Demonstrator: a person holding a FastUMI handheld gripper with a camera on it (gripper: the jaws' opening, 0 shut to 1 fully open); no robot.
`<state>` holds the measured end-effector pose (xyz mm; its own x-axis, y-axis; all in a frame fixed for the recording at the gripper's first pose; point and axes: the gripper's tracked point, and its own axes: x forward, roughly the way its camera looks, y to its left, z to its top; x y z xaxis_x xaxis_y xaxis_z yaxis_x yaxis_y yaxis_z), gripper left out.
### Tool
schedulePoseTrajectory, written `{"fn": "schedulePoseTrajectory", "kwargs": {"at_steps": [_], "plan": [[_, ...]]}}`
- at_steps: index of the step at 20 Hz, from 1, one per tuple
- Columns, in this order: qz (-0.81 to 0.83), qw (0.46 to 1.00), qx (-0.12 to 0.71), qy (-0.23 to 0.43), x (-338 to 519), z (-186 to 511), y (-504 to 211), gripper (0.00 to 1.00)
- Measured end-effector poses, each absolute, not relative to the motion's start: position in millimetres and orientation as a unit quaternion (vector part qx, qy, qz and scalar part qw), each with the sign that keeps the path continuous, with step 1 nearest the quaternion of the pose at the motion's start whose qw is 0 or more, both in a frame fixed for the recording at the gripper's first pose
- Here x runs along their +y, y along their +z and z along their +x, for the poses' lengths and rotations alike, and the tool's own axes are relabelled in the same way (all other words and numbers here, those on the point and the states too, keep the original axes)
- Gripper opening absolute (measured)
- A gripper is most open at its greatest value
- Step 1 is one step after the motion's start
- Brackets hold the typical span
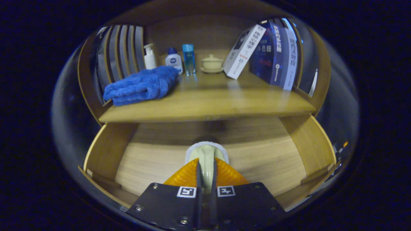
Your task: Pull open the drawer, take out the items inside it, and place them on the countertop above the cabinet.
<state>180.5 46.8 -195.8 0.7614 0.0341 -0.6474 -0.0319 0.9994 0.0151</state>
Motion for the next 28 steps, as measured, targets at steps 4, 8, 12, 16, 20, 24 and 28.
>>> {"fn": "schedulePoseTrajectory", "kwargs": {"at_steps": [4, 8, 12, 16, 20, 24, 28], "plan": [[-0.015, 0.958, 0.286, 0.009, 42, 182, -141, 0.1], [-0.029, 0.969, 0.247, -0.01, 35, 185, -96, 0.1], [-0.024, 0.976, 0.217, -0.015, 35, 201, -68, 0.1], [-0.005, 0.98, 0.197, -0.01, 40, 227, -52, 0.1], [0.003, 0.979, 0.203, -0.01, 43, 251, -55, 0.1], [-0.004, 0.973, 0.229, -0.006, 47, 273, -77, 0.1], [-0.009, 0.966, 0.26, 0.0, 52, 291, -104, 0.1]]}}
